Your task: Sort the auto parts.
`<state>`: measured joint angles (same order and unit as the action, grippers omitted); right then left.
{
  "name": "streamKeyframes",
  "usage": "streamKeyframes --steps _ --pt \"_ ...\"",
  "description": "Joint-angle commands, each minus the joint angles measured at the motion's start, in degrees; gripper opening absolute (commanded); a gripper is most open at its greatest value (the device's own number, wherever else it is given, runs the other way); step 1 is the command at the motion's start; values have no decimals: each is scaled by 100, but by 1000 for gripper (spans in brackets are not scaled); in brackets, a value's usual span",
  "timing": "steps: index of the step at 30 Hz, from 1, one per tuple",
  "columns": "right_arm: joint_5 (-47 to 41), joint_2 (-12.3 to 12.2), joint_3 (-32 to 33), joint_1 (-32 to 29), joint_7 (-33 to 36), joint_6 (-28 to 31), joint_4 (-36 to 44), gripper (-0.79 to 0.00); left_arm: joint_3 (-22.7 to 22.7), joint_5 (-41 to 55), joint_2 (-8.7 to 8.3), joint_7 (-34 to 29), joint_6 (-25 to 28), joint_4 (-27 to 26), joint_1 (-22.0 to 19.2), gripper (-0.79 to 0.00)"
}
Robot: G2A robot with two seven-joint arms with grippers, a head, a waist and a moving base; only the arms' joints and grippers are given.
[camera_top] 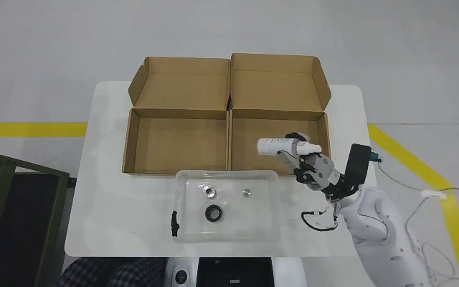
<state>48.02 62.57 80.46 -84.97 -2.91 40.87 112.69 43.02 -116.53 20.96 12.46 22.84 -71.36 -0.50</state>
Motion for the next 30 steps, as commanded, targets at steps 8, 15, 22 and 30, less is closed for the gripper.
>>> streamKeyframes --steps 8,15,22,30 --pt "1375 -9 -82 71 634 -617 315 -785 0 0 0 0 0 0 0 0" --pt "1987 30 -439 520 1113 -1034 24 -785 0 0 0 0 0 0 0 0" --pt "2278 98 -886 1073 1506 -1265 -393 -785 0 0 0 0 0 0 0 0" --pt "2349 206 -1368 1764 1820 -1426 -925 -785 0 0 0 0 0 0 0 0"
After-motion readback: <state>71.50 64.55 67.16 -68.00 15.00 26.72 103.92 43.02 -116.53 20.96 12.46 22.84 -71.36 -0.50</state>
